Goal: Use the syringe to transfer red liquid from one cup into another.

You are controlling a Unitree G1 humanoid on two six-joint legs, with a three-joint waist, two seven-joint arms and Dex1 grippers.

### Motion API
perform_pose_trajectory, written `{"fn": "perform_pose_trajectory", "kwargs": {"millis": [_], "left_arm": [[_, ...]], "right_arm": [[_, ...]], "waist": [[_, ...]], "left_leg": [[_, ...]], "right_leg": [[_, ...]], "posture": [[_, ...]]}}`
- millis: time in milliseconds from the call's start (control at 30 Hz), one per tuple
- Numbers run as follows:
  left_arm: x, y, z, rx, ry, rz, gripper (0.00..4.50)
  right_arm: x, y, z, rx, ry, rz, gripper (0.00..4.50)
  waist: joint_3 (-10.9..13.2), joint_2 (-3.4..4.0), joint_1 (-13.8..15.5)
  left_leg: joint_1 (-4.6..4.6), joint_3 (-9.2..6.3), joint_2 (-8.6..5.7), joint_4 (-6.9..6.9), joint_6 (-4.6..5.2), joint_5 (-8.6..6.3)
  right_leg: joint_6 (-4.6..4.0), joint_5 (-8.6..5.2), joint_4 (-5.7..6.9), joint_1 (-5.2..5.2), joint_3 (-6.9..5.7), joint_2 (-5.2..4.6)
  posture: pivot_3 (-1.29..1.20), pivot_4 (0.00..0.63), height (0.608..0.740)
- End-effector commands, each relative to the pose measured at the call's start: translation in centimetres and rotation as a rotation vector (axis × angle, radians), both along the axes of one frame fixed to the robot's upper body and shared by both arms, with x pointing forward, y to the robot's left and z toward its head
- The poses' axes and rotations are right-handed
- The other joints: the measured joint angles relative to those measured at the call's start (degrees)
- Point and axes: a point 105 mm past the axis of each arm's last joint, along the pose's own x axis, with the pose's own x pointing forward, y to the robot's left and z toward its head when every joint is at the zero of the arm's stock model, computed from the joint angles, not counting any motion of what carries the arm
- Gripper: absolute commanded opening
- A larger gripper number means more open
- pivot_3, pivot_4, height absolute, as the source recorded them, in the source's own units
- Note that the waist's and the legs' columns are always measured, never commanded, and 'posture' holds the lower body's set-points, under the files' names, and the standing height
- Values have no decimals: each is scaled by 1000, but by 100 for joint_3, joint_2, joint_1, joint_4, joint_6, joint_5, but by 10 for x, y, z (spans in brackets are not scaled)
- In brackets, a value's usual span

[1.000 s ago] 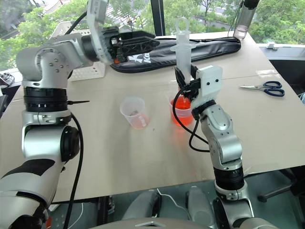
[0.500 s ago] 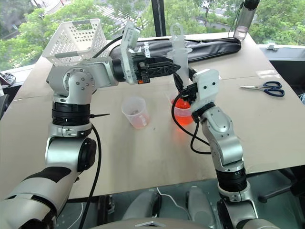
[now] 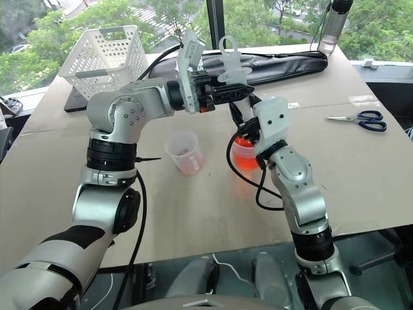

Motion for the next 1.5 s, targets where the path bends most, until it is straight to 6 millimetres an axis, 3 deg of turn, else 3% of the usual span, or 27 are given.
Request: {"fn": "perform_pose_trajectory", "kwargs": {"millis": [33,100,533,567,700,1233,1400,1467,1500], "left_arm": [[-4,1,6,4,-53,0,2092],[-4,1,4,10,-55,0,1651],[-5,0,11,-116,-94,24,1651],[-5,0,9,-119,-92,26,2682],[-4,3,7,-115,-95,47,4450],[-7,-8,0,-94,-73,11,4500],[-7,-11,0,-100,-68,-4,2404],[-7,-11,0,-103,-67,-1,1758],[-7,-10,0,-103,-67,0,1749]], "right_arm": [[-8,-2,21,35,-85,5,1429],[-8,-2,21,38,-86,2,1429],[-5,-9,26,136,-59,-26,1429],[-5,-9,27,150,-55,-27,1429],[-5,-9,29,174,-51,-32,1425],[-9,-2,26,125,-66,1,1425],[-10,-2,26,124,-66,2,1425],[-10,-2,26,124,-66,-1,1425],[-10,-3,26,125,-65,-4,1425]], "waist": [[0,0,3],[0,0,3],[0,0,22],[0,0,22],[0,0,19],[0,0,23],[0,0,24],[0,0,22],[0,0,23]], "left_leg": [[0,0,0,0,0,0],[0,1,0,0,0,0],[-1,0,0,0,0,0],[-1,-1,0,0,0,0],[0,0,0,0,0,0],[0,0,0,-3,0,0],[-1,0,0,-2,0,0],[0,1,0,-4,0,0],[0,0,1,-4,0,0]], "right_leg": [[0,0,0,0,0,0],[0,0,0,0,1,0],[0,0,-3,0,0,-2],[0,0,-3,0,0,-1],[0,0,-2,0,2,-1],[0,0,-4,0,0,-1],[0,0,-5,0,0,-1],[0,0,-5,0,1,0],[0,0,-5,0,0,0]], "posture": [[0,150,740],[0,150,740],[0,150,740],[0,150,740],[0,150,740],[0,150,740],[0,150,740],[0,150,740],[0,150,740]]}}
